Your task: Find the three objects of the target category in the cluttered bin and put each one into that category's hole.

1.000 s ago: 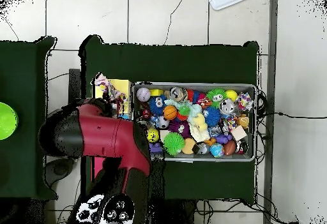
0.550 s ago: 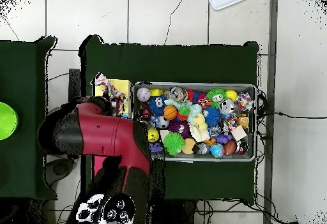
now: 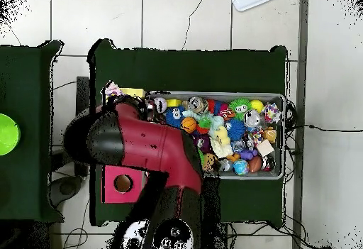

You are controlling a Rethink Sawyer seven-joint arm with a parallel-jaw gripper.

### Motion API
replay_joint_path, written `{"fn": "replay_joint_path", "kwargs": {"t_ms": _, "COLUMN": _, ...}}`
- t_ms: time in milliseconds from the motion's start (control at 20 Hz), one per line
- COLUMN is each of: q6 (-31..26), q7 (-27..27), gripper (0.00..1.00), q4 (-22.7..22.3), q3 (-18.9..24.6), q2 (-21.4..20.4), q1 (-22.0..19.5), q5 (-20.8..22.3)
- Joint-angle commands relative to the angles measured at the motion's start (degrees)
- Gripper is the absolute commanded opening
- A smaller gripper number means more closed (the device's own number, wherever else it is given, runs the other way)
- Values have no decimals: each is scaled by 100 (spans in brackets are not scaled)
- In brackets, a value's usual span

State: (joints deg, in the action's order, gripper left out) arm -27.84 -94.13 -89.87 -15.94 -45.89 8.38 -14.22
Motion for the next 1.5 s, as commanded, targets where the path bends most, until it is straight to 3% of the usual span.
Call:
{"fn": "replay_joint_path", "kwargs": {"t_ms": 50, "q6": -303, "q7": 317, "gripper": 100, "q4": -748, "q3": 690, "q2": -300, "q1": -649, "q5": 360}}
{"fn": "replay_joint_path", "kwargs": {"t_ms": 450, "q6": -10, "q7": 731, "gripper": 100, "q4": -855, "q3": 941, "q2": -364, "q1": -1295, "q5": 1146}}
{"fn": "replay_joint_path", "kwargs": {"t_ms": 900, "q6": 513, "q7": 1166, "gripper": 100, "q4": -1149, "q3": 1911, "q2": -434, "q1": -2477, "q5": 1989}}
{"fn": "replay_joint_path", "kwargs": {"t_ms": 1500, "q6": 645, "q7": 1253, "gripper": 100, "q4": -993, "q3": 2875, "q2": -296, "q1": -3627, "q5": 3224}}
